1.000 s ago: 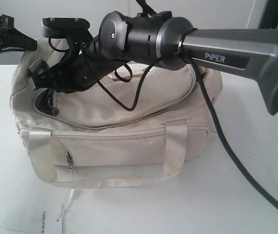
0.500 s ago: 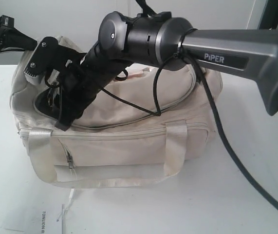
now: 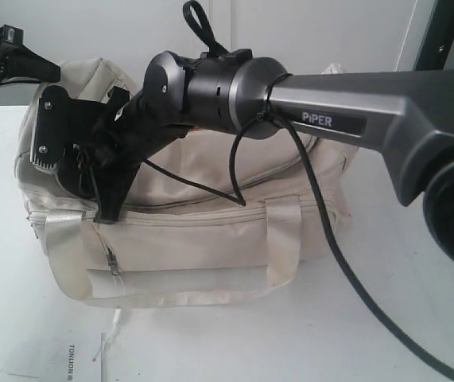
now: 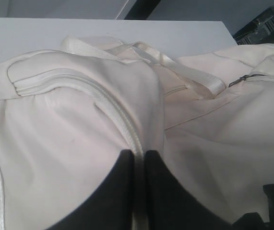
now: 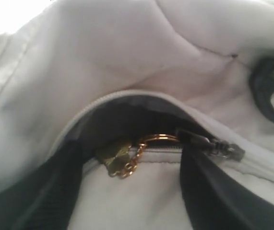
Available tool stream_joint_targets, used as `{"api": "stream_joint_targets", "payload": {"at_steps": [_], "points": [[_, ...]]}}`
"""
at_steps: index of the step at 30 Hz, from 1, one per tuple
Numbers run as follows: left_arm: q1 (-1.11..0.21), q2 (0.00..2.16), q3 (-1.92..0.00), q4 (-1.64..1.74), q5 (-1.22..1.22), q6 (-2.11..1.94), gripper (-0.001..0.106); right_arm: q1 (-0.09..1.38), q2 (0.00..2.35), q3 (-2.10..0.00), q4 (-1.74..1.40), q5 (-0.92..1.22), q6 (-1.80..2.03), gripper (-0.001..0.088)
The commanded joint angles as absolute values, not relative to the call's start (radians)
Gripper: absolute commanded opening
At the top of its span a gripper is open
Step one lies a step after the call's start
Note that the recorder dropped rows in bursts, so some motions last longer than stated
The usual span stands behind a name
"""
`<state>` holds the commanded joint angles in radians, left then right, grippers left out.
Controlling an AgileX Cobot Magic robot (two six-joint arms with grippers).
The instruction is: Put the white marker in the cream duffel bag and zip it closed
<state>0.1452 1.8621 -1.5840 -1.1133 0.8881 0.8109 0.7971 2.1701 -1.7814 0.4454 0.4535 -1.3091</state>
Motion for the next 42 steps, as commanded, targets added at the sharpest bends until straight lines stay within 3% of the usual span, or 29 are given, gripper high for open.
{"api": "stream_joint_targets", "payload": {"at_steps": [5, 8, 10, 12, 13, 26, 28, 31, 33, 42], "points": [[0.145, 1.862, -1.584, -1.113, 0.888, 0.811, 0.001, 0.797, 2.194, -1.781, 0.436, 0.405, -1.297, 0.0557], [0.145, 1.862, -1.584, -1.113, 0.888, 0.811, 0.001, 0.797, 2.197, -1.781, 0.436, 0.359, -1.297, 0.0474], [0.145, 1.862, -1.584, -1.113, 0.888, 0.811, 0.001, 0.797, 2.197, -1.781, 0.415, 0.334, -1.294, 0.0317], [0.145, 1.862, -1.584, -1.113, 0.89, 0.811, 0.001, 0.797, 2.197, -1.781, 0.359, 0.32, -1.24, 0.0058], [0.145, 1.862, -1.584, -1.113, 0.89, 0.811, 0.001, 0.797, 2.195, -1.781, 0.337, 0.315, -1.193, 0.0006], [0.145, 1.862, -1.584, -1.113, 0.892, 0.811, 0.001, 0.797, 2.107, -1.781, 0.334, 0.424, -0.889, 0.0], [0.145, 1.862, -1.584, -1.113, 0.892, 0.811, 0.001, 0.799, 2.118, -1.781, 0.356, 0.451, -0.889, 0.0092], [0.145, 1.862, -1.584, -1.113, 0.892, 0.811, 0.001, 0.81, 2.144, -1.781, 0.358, 0.456, -1.042, 0.0492], [0.145, 1.862, -1.584, -1.113, 0.892, 0.811, 0.001, 0.825, 2.166, -1.781, 0.358, 0.437, -1.124, 0.0685], [0.145, 1.862, -1.584, -1.113, 0.916, 0.781, 0.001, 0.836, 2.226, -1.781, 0.308, 0.247, -1.174, 0.0703]]}}
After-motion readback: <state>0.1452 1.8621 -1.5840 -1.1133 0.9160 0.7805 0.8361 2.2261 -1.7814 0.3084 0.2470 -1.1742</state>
